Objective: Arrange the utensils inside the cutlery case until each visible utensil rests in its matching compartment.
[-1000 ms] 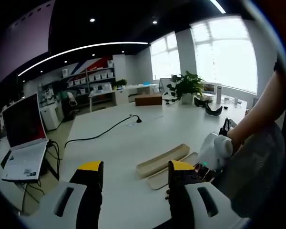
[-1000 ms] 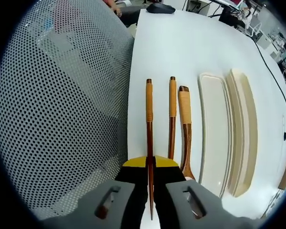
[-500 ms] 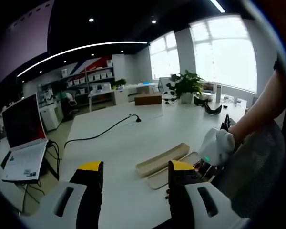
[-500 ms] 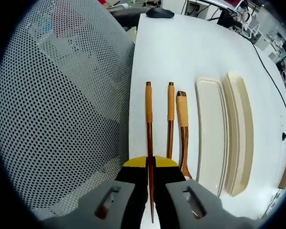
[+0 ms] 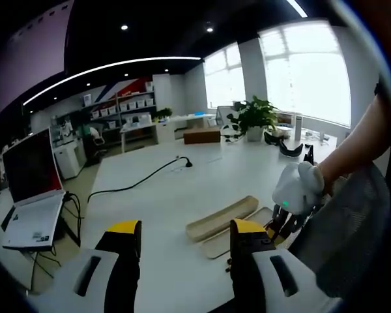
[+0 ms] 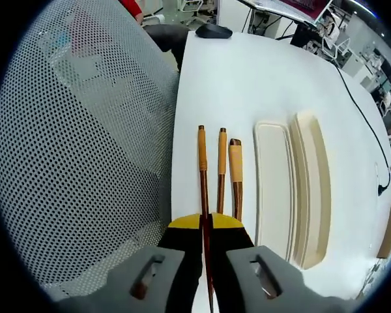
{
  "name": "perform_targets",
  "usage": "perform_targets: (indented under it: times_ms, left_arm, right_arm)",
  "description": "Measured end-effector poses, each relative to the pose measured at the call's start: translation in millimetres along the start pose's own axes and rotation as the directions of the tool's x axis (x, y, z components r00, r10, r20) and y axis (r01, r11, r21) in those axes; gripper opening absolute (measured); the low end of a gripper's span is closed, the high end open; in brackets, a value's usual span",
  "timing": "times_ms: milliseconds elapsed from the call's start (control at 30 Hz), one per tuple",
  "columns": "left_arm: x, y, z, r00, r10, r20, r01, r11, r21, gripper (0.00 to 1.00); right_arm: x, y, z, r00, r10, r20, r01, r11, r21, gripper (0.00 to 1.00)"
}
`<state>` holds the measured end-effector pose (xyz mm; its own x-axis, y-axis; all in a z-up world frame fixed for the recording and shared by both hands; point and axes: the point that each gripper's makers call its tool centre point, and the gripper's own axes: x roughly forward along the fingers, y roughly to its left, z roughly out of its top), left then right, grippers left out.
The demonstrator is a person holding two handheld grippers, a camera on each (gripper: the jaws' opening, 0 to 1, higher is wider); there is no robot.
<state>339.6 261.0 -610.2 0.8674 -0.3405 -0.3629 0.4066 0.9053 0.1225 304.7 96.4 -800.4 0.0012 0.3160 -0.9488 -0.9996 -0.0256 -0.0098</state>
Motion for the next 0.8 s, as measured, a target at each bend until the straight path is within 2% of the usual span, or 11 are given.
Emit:
perform_targets:
  times_ms: [400,800]
  left_arm:
    - [0,0.1,-0.5,1.0,0.0,-0.002,0.0,1.0,-0.003,0.56]
    - [-1,0.1,-1.0,1.0,0.001,-0.004,-0.001,1.0,-0.001,0.56]
  right_arm:
    - [-12,-7,13.0,0.999,-0.016,0.036,0.017,1.0,-0.012,0.0]
    - [-30,-30,23.3,0.995,-0.072,0.074,0.074,0.997,-0.017,0.0]
